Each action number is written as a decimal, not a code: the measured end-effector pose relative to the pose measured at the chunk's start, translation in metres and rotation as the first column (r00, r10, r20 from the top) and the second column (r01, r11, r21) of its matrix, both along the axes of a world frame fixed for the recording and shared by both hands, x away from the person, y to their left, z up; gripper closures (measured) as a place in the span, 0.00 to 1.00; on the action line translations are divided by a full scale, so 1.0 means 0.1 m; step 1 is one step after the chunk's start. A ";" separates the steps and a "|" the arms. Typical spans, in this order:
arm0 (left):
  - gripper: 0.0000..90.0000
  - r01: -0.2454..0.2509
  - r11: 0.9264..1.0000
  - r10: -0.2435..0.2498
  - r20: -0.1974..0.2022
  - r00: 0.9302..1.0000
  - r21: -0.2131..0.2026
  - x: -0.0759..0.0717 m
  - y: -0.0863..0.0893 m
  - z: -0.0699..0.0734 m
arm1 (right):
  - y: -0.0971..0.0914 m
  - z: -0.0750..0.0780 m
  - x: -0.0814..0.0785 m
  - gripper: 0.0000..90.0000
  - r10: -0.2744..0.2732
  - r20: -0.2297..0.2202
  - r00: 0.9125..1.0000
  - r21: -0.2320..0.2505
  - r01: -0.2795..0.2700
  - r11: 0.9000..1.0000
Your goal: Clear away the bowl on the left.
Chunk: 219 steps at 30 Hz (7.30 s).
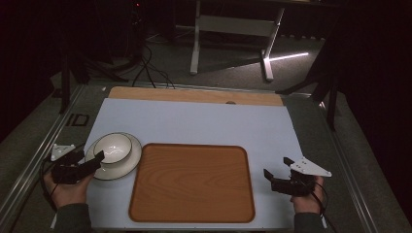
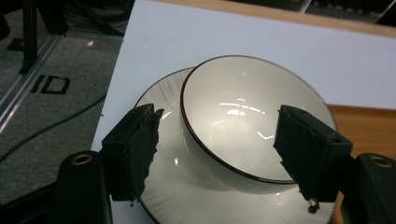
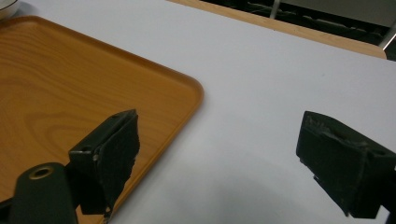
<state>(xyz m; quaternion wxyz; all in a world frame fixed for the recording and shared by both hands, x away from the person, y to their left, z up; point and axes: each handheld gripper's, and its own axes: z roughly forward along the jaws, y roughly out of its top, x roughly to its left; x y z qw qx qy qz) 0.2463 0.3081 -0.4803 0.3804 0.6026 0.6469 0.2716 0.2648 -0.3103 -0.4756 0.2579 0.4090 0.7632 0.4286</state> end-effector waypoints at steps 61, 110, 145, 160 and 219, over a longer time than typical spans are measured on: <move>0.86 -0.130 0.940 0.036 -0.285 0.958 -0.317 0.33 0.29 -0.41 | -0.02 0.02 0.04 0.15 -0.046 0.030 0.998 -0.032 0.047 0.998; 0.89 -0.065 0.903 0.030 -0.087 0.996 -0.425 0.15 0.26 -0.14 | -0.02 0.03 0.03 0.15 -0.039 0.037 0.999 -0.032 0.040 0.999; 0.89 0.051 0.919 -0.062 -0.017 0.998 -0.390 0.14 -0.11 0.12 | -0.03 0.04 0.02 0.15 -0.035 0.042 0.999 -0.030 0.036 0.999; 0.89 0.106 0.926 -0.118 -0.011 0.993 -0.361 0.17 -0.35 0.16 | -0.03 0.04 0.02 0.15 -0.035 0.043 0.998 -0.030 0.037 0.999; 0.89 0.220 0.921 -0.243 -0.032 0.969 -0.321 0.26 -0.93 0.08 | -0.03 0.04 0.02 0.15 -0.033 0.043 0.999 -0.032 0.034 0.999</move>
